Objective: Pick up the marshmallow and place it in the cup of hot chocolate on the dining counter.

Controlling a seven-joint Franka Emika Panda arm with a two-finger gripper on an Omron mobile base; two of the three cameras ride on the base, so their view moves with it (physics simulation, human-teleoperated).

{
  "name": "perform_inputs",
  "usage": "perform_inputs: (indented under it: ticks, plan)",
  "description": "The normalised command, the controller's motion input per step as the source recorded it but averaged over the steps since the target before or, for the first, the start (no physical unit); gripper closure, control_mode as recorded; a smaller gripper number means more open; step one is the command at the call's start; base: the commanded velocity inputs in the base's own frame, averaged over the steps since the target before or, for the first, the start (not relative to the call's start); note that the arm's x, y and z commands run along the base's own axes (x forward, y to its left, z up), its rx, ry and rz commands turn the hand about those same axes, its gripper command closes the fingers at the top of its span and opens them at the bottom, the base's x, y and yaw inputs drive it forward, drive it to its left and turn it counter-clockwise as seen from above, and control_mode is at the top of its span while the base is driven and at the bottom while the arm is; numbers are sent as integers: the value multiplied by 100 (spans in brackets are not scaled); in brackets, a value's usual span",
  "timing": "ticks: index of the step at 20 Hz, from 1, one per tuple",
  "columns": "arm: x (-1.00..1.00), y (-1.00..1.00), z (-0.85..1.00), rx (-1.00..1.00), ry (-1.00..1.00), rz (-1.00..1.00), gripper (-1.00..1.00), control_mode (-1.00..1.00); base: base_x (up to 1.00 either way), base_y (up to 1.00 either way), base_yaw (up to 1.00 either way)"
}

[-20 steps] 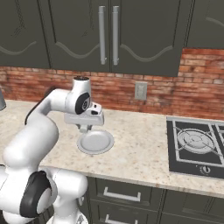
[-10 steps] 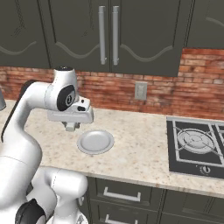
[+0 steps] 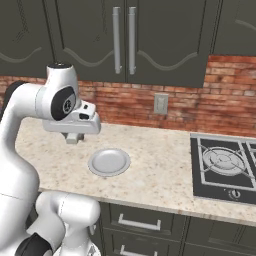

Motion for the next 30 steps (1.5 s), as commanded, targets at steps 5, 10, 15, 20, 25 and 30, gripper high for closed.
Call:
perform_inputs:
  ticks: [5,10,15,20,25,30]
  plan:
    - [-22,0,12,0,-3,-2,100,-100,0,0,0]
    - [0,0,0,0,0,0,100,-100,0,0,0]
    - [-1,0,0,0,0,0,100,-100,0,0,0]
    - [0,0,0,0,0,0,100,100,-39,-3,-9]
    - [0,0,0,0,0,0,100,100,-47,-20,-36]
    - [0,0,0,0,0,0,100,100,-14,-47,-63]
